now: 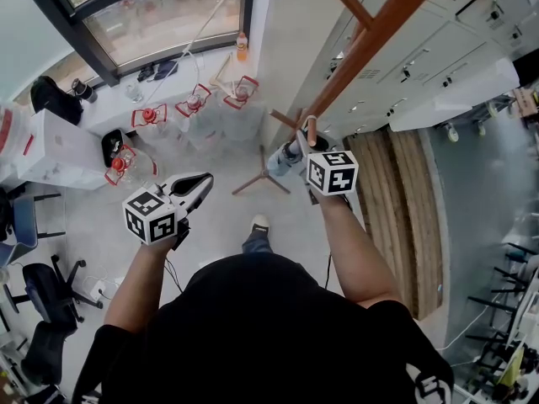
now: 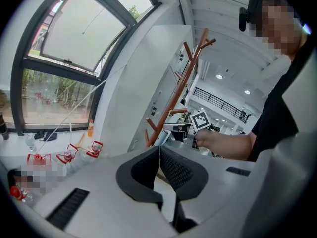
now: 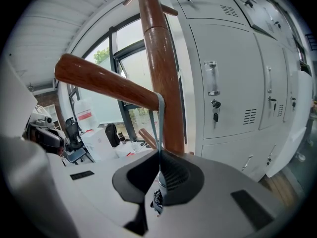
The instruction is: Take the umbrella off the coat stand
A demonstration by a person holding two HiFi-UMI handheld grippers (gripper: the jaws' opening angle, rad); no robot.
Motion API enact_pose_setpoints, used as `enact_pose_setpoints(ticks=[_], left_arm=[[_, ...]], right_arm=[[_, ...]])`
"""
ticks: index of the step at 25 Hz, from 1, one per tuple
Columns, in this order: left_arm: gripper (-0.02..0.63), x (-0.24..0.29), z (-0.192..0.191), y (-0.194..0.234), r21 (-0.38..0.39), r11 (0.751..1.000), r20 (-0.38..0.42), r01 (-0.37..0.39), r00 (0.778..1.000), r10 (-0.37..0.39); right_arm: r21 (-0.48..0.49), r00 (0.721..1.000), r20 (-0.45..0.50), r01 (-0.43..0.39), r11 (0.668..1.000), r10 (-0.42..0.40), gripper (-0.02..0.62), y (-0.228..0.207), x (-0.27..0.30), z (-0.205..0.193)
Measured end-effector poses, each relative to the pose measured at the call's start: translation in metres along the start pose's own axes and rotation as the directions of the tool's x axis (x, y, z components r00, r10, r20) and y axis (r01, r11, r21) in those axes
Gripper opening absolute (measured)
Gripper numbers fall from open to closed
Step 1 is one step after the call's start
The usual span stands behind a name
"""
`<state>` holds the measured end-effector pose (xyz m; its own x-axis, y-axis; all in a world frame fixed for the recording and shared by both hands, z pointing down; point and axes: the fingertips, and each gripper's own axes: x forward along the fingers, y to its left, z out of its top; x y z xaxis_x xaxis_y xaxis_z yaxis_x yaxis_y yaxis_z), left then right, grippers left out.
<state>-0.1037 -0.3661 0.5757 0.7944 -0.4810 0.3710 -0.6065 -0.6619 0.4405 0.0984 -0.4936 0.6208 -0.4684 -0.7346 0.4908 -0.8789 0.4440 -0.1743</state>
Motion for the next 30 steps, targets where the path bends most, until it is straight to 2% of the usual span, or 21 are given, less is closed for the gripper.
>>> enact_pose_setpoints(ticks=[20,30], left_arm=[[0.028,-0.001,-0.001,-0.007,0.002,1.0,-0.004,0.005,1.0,-0.005],[0.028,-0.009,-0.001,-0.014,0.01,1.0,0.0,0.008,1.0,-0.008]], right_arm=[[-0.006,0.999,-0.026,-0.019,1.0,0.019,0.015,0.007,-0.006,0.002],[-0.01,1.0,0.0,-0.018,1.0,0.018,0.015,0.012,-0.018,0.011]])
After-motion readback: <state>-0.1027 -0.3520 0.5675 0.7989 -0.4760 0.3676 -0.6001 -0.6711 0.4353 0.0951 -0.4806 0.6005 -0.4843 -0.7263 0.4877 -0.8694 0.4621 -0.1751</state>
